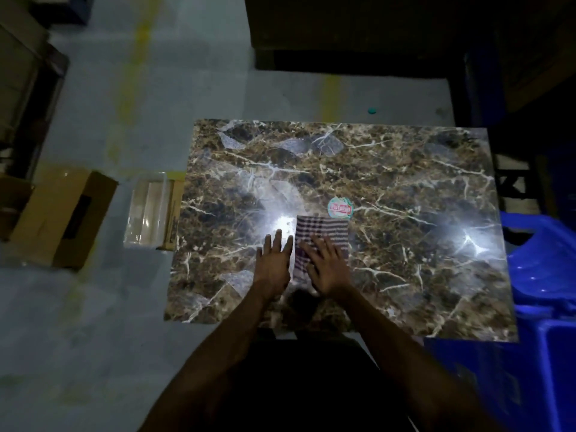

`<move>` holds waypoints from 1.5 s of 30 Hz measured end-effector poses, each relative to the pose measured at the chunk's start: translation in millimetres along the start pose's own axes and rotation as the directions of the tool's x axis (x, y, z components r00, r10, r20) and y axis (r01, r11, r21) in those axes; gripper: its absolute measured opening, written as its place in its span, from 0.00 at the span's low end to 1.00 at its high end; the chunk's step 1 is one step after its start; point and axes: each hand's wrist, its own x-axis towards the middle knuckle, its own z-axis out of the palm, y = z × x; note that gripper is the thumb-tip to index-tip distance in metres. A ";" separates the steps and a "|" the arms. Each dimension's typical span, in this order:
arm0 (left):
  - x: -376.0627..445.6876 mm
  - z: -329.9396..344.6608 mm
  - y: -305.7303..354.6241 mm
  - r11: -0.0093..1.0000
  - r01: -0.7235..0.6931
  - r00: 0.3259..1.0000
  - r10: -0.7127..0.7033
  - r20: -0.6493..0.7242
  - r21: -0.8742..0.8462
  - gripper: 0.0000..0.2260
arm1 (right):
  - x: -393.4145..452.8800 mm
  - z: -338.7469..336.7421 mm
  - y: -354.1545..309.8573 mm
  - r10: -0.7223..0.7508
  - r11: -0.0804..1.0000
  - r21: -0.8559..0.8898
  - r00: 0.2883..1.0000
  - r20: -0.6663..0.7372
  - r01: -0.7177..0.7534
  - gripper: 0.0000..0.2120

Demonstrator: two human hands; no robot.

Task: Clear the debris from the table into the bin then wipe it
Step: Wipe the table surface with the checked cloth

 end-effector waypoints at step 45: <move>-109.8 74.5 18.3 0.996 -0.086 0.994 0.083 -0.067 -0.037 0.34 | -135.7 40.3 -7.2 0.321 0.943 0.114 0.945 -0.069 -0.312 0.31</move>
